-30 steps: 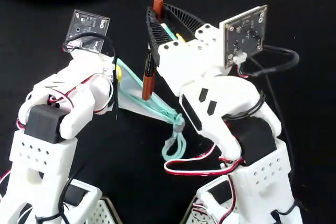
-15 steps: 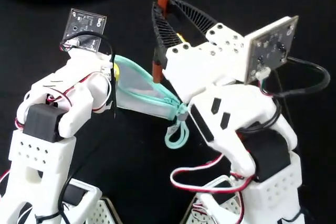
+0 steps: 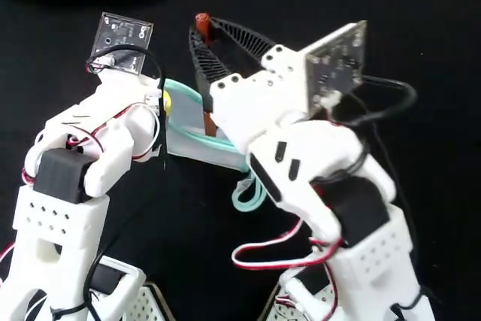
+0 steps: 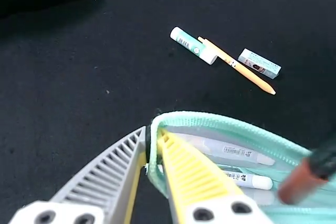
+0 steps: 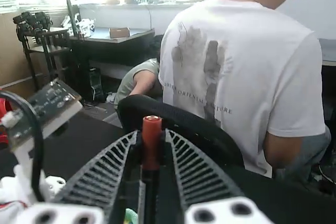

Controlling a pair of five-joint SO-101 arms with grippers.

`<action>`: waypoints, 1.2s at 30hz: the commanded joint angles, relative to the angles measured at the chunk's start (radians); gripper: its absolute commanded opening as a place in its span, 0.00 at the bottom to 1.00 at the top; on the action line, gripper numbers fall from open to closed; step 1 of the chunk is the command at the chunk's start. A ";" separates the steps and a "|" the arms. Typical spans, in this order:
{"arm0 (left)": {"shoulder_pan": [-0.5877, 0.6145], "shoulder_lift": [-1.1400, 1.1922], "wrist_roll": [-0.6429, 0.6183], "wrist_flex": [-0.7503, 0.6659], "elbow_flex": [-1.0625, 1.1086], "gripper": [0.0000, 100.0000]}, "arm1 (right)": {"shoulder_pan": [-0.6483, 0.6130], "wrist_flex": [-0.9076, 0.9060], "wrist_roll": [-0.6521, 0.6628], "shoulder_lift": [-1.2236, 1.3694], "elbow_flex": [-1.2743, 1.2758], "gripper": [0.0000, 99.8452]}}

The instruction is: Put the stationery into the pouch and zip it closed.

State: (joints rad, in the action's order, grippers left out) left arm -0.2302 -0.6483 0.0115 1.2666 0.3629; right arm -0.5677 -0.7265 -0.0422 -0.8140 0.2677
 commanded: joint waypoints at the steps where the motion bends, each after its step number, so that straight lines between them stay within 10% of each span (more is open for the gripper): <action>1: -0.005 0.114 -0.011 0.018 0.031 0.03 | -0.011 0.063 0.011 -0.005 0.041 0.01; 18: -0.002 0.114 -0.009 0.021 0.053 0.03 | 0.072 -0.015 0.110 -0.016 0.240 0.02; 23: -0.002 0.114 -0.009 0.023 0.058 0.03 | 0.072 -0.058 0.103 -0.015 0.234 0.20; 36: -0.001 0.110 -0.006 0.023 0.054 0.03 | 0.071 -0.215 0.109 -0.042 0.045 0.14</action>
State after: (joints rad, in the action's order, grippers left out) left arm -0.2302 -0.6483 0.0115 1.2651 0.3613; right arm -0.5109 -0.8984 0.0529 -0.8309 0.4135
